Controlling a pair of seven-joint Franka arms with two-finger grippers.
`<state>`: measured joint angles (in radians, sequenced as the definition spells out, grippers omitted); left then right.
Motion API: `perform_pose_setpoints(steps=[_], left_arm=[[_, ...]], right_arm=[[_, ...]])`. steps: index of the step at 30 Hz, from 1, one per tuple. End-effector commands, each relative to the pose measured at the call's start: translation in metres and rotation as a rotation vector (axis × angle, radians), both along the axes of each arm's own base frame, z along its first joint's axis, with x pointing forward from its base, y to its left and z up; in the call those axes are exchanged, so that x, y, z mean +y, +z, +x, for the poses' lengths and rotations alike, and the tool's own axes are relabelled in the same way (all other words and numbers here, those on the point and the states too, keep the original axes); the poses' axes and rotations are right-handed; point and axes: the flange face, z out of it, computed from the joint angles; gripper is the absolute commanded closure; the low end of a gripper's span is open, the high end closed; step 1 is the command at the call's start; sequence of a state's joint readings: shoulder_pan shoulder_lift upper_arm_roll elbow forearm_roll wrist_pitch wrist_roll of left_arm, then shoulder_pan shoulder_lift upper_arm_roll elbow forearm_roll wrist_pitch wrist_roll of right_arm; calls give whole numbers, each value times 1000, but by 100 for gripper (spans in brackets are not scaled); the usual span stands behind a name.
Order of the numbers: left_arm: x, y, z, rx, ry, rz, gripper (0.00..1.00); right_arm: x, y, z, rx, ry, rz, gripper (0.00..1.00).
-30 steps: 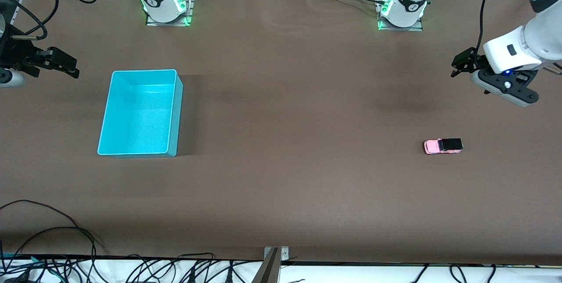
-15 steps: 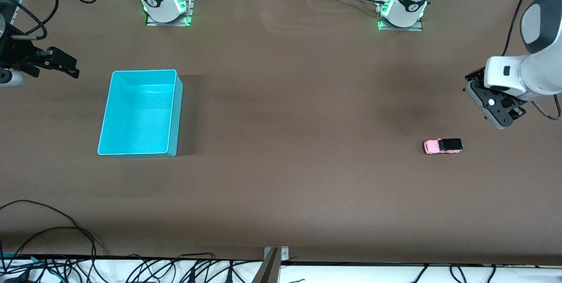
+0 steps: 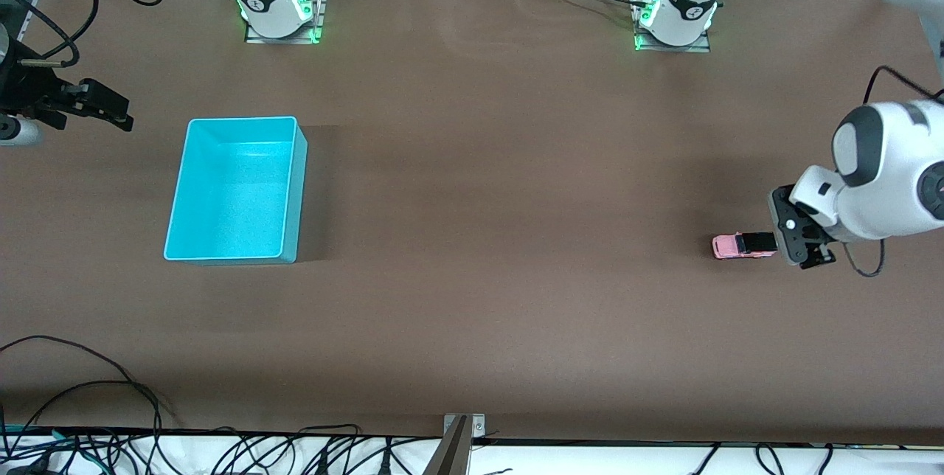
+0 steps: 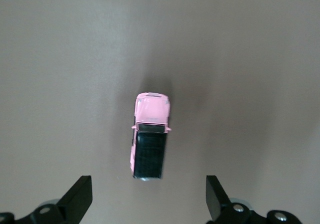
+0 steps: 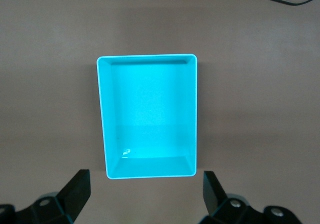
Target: Wind and store pink jeep toy
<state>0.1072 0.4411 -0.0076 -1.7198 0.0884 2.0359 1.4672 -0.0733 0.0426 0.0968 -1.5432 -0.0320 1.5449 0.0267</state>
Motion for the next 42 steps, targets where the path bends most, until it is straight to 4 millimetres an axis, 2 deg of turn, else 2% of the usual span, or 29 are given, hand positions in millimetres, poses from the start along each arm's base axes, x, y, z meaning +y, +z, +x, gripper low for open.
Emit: perform_pose_setpoints(steps=[1, 4, 7, 16, 20, 25, 30, 32, 33, 34, 36, 39, 41, 42], left_arm=[[23, -44, 3, -70, -98, -29, 0], [37, -73, -6, -94, -98, -35, 0], [36, -90, -15, -79, -96, -41, 0], [29, -102, -24, -50, -100, -55, 0], [17, -105, -25, -46, -118, -68, 0], [18, -114, -25, -44, -180, -76, 0], [31, -123, -26, -53, -163, -76, 0], [30, -125, -27, -50, -165, -78, 0], [31, -126, -27, -48, -164, -77, 4], [30, -127, -27, -47, -165, -79, 14], [30, -126, -26, -48, -164, -78, 48], [26, -125, -25, -50, -170, -78, 85], [26, -126, -25, -48, -170, -79, 100], [25, -126, -25, -47, -173, -79, 100]], right_arm=[[0, 6, -1, -2, 4, 8, 0], [0, 6, -1, -2, 4, 8, 0], [0, 5, -1, -1, 4, 8, 0], [0, 6, -1, -2, 4, 8, 0], [0, 6, -1, -2, 4, 8, 0], [0, 6, -1, -2, 4, 8, 0], [0, 6, -1, -2, 4, 8, 0], [0, 6, -1, -2, 4, 8, 0], [0, 6, -1, -2, 4, 8, 0], [0, 6, -1, -2, 4, 8, 0], [0, 6, -1, -2, 4, 8, 0], [0, 6, -1, -2, 4, 8, 0], [0, 6, -1, -2, 4, 8, 0], [0, 6, -1, -2, 4, 8, 0]])
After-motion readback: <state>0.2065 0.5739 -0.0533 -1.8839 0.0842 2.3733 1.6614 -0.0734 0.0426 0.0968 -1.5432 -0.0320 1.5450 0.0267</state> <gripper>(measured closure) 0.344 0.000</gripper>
